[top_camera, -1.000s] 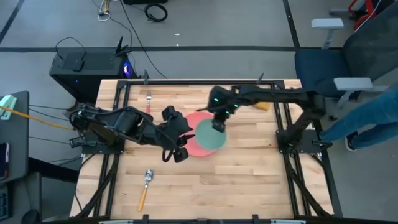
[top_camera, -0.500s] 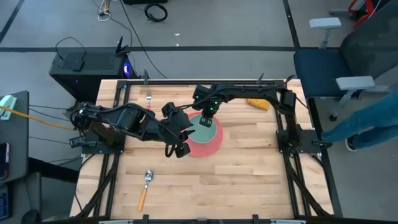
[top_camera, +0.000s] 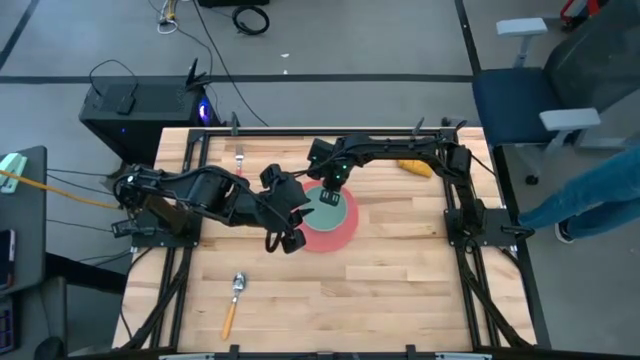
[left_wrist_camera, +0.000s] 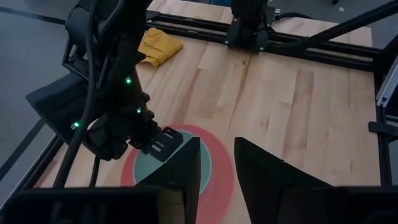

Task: Set table place
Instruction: Put the green bowl on top of the pink plate

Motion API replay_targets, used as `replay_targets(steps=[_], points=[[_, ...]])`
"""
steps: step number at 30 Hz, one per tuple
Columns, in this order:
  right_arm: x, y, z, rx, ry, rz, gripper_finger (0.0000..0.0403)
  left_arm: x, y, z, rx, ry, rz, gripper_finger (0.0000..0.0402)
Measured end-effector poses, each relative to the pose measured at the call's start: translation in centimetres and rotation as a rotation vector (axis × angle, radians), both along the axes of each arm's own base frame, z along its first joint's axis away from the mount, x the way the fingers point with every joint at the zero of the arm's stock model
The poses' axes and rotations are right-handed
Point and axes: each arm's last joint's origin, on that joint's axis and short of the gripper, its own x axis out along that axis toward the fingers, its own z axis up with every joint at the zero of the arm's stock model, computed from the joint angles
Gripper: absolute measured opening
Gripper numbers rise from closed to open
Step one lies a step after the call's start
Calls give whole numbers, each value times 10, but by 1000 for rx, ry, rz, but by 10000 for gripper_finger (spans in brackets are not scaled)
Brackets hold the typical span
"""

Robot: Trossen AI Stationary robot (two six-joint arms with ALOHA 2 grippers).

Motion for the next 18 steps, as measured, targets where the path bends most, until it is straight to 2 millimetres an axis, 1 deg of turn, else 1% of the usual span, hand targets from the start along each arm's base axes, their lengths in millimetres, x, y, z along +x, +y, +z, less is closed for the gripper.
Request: replay_targets(steps=[4, 12, 18], points=[[5, -1, 0, 15, -52, 3, 5, 0, 0, 0, 0, -1, 1, 107], [2, 3, -10, 52, -14, -11, 5, 0, 0, 0, -1, -3, 0, 107], [1, 3, -7, 41, -18, -10, 12, 0, 0, 0, -1, -4, 0, 107]])
